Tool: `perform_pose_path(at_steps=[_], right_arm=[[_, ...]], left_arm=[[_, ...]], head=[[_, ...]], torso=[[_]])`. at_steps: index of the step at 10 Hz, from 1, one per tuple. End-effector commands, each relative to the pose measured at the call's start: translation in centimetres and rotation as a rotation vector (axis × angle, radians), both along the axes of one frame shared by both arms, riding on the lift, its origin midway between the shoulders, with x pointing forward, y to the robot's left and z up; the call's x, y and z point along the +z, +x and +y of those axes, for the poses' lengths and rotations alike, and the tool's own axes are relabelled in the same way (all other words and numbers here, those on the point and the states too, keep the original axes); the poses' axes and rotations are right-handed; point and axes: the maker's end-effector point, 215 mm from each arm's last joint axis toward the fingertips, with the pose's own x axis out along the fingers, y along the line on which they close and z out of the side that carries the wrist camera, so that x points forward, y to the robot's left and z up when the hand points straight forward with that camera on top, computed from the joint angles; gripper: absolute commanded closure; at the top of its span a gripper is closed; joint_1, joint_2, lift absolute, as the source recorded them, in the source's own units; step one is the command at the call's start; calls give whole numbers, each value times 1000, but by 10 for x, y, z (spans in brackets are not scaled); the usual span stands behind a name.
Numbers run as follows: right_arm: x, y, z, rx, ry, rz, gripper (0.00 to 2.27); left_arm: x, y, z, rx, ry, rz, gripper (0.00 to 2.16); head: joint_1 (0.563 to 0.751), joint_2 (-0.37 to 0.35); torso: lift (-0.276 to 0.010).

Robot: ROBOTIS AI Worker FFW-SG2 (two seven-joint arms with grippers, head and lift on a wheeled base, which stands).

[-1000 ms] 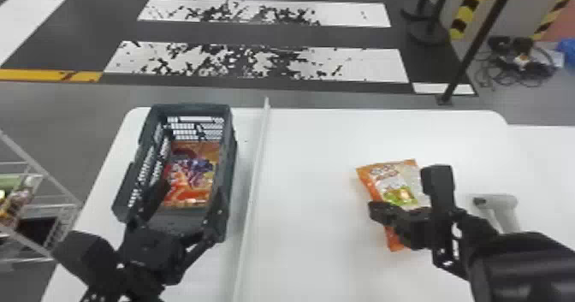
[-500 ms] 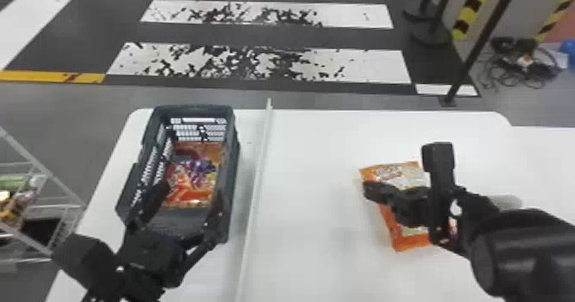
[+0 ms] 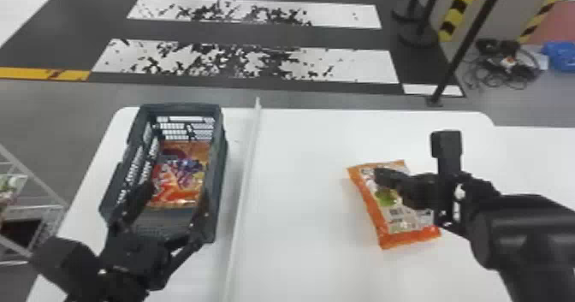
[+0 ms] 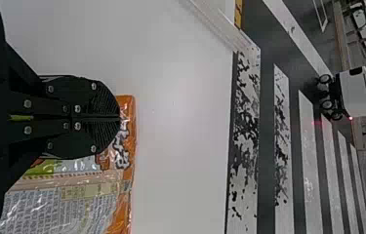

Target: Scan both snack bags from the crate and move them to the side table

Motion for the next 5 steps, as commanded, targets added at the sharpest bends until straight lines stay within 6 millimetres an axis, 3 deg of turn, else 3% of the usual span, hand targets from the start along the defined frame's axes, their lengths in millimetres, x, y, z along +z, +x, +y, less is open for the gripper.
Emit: perform_pose_path(at_steps=[1, 5], right_arm=[[-11, -1, -14, -10, -21, 8, 2125], [-25, -10, -40, -44, -50, 20, 2125]], left_arm=[[0, 0, 0, 0, 1, 0, 80], [-2, -1, 1, 3, 1, 4, 80]], head=[[695, -58], [695, -97]], torso=[[-29], [-29]])
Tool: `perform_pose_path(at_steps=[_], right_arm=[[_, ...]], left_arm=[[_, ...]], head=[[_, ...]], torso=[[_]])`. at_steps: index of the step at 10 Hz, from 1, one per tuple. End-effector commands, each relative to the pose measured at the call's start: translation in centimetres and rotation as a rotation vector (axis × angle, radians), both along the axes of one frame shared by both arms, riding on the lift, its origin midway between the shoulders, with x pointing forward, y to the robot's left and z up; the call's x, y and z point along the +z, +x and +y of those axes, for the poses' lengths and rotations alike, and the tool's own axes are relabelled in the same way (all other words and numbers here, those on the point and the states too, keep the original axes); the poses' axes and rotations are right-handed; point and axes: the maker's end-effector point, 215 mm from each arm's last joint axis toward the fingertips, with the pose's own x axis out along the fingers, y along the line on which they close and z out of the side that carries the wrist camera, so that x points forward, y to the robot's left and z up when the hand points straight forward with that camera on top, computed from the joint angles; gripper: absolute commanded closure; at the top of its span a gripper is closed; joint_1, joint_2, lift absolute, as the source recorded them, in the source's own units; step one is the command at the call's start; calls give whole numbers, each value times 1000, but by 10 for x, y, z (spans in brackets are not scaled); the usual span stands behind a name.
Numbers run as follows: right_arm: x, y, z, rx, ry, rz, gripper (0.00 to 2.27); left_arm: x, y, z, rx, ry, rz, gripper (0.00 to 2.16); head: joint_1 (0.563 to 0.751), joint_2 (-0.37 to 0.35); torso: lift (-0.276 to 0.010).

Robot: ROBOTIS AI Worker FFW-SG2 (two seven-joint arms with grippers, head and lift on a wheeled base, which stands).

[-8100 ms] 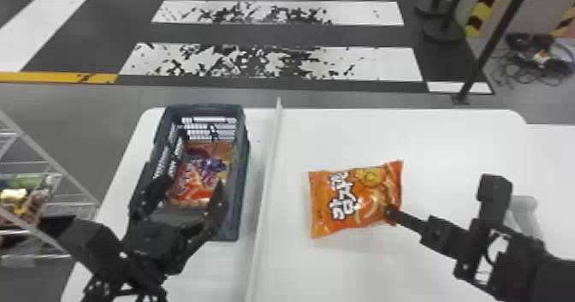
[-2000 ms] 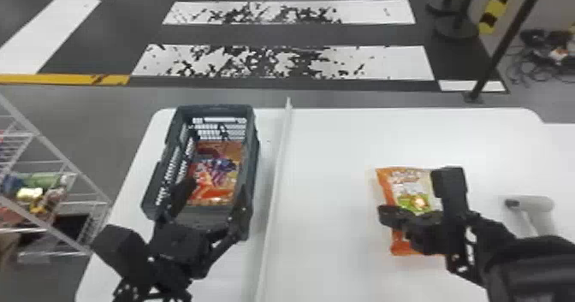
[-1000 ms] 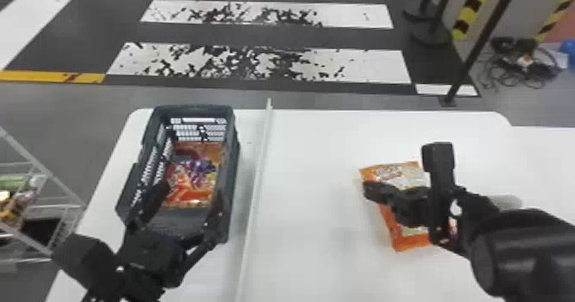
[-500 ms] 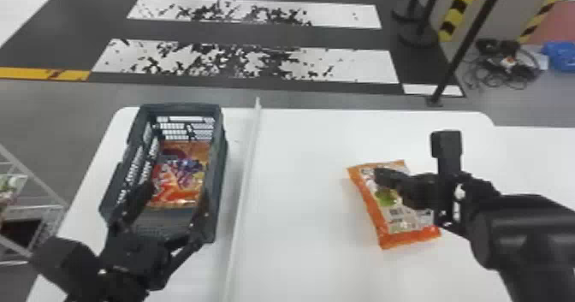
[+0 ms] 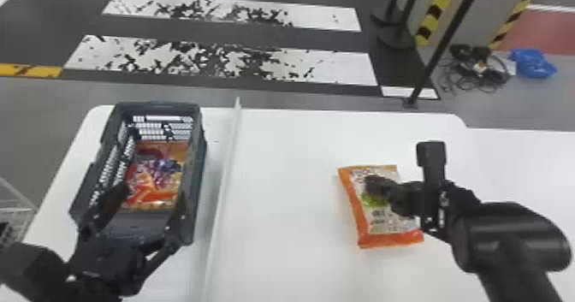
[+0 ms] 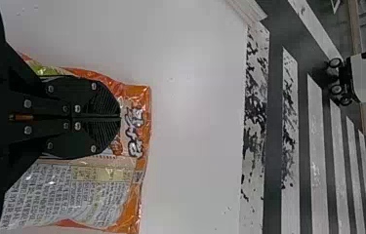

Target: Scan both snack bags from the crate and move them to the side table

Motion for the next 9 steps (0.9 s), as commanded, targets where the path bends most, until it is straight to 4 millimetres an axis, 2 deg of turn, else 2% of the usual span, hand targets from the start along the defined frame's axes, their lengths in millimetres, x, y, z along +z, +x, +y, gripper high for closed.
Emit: perform_pose_path(at_steps=[1, 6, 8, 9], right_arm=[[-3, -5, -7, -9, -4, -1, 2125], [-8, -18, -15, -22, -1, -3, 2125], [19, -15, -11, -31, 23, -37, 2125], [30, -15, -16, -41, 24, -43, 2125]], left_arm=[[0, 0, -1, -2, -1, 0, 80], [-3, 1, -1, -5, 0, 4, 80], [-3, 0, -2, -8, -2, 4, 80], [-2, 1, -2, -9, -1, 2, 80]], head=[[695, -102], [695, -132], [695, -130], [695, -128]], torso=[[-29], [-29], [-29], [-29]])
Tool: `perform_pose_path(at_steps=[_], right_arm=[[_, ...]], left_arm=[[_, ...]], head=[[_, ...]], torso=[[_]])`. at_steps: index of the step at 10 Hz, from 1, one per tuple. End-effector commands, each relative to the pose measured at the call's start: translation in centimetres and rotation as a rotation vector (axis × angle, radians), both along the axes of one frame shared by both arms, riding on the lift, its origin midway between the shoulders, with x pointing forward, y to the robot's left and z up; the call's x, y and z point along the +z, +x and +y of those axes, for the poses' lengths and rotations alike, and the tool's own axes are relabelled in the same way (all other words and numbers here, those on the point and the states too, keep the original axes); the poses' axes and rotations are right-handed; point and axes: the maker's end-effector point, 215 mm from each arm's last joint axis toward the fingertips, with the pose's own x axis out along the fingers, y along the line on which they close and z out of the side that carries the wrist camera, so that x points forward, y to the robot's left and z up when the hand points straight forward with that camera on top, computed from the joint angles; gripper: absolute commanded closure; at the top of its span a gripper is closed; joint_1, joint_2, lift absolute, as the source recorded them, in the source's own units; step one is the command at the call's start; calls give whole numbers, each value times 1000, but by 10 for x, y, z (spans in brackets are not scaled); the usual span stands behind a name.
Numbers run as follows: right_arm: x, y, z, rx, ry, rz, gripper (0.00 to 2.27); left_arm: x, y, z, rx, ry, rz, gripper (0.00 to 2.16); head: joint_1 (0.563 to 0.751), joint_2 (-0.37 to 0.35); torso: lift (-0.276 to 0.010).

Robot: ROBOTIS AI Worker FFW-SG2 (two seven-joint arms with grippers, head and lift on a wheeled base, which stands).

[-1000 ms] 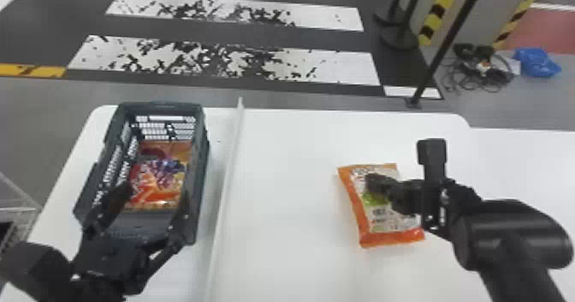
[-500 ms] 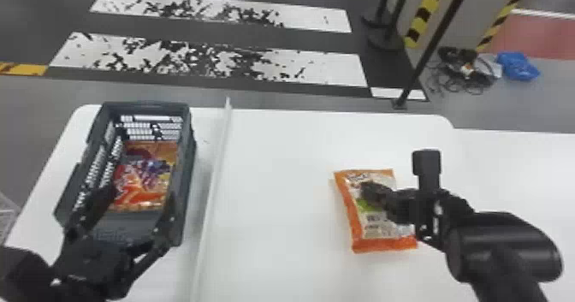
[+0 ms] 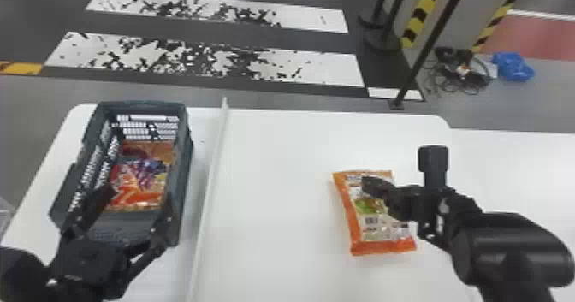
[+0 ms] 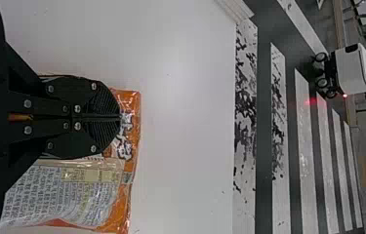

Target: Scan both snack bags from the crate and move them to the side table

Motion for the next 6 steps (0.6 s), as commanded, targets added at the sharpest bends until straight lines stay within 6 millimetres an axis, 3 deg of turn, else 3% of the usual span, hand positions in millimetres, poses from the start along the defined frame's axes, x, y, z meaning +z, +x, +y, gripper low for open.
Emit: perform_pose_path(at_steps=[1, 4, 6], right_arm=[[8, -6, -12, -25, -2, 0, 2125], [-4, -45, -59, -118, -13, 11, 2125], [-8, -57, -70, -140, -5, 13, 2125]], left_arm=[[0, 0, 0, 0, 0, 0, 80], [-3, 1, -1, -3, -3, 3, 80], [-5, 2, -3, -4, -6, 7, 80]], head=[[695, -129], [695, -171], [695, -227]], torso=[[-29], [-29], [-29]])
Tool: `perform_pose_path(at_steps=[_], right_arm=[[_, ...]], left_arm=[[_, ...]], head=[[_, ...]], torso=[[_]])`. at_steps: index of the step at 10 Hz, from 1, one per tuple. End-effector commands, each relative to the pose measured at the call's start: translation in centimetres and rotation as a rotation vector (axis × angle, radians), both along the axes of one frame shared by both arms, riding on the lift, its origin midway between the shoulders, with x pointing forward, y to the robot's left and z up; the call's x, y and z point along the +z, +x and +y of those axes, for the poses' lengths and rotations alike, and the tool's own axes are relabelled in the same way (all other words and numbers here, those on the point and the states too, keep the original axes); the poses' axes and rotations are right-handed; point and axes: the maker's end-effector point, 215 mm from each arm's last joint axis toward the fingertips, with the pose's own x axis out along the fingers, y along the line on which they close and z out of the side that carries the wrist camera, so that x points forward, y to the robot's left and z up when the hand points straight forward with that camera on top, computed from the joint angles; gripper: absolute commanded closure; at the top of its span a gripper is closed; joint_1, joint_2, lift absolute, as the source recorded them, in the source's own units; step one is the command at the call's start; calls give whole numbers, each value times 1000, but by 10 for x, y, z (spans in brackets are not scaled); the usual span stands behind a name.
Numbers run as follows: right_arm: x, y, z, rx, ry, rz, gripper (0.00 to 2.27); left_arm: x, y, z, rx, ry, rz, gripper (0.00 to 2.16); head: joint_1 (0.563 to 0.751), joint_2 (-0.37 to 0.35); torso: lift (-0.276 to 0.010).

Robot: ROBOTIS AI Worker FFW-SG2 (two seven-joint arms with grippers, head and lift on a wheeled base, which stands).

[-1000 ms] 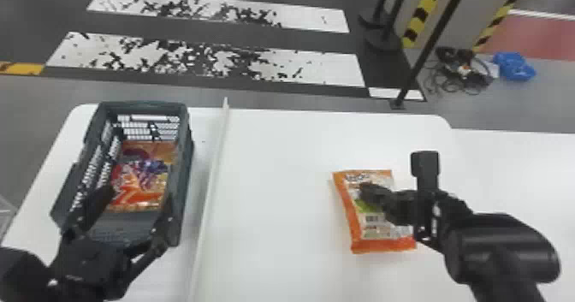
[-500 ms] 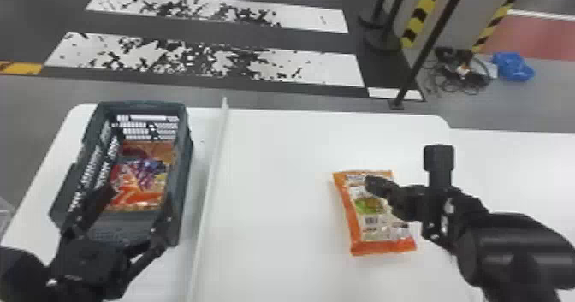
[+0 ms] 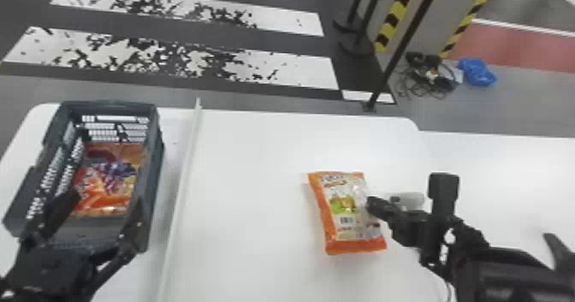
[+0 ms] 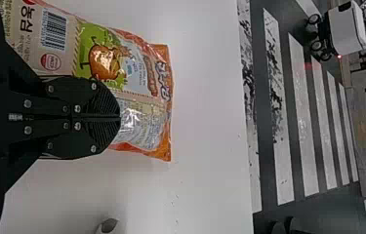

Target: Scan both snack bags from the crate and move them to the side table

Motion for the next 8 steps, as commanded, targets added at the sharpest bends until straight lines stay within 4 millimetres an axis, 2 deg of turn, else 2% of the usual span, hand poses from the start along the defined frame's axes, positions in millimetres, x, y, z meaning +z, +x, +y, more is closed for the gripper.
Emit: perform_pose_path(at_steps=[1, 5, 8], right_arm=[[-5, -6, 1, 3, -2, 4, 2125], [-34, -24, 34, 63, -37, 14, 2125], [-49, -28, 43, 92, -83, 16, 2125]], left_arm=[[0, 1, 0, 0, -1, -1, 80], [-1, -1, 1, 2, 2, 2, 80], [-3, -1, 2, 1, 2, 4, 80]], head=[[695, -233], [695, -217], [695, -189]], torso=[[-29], [-29], [-29]])
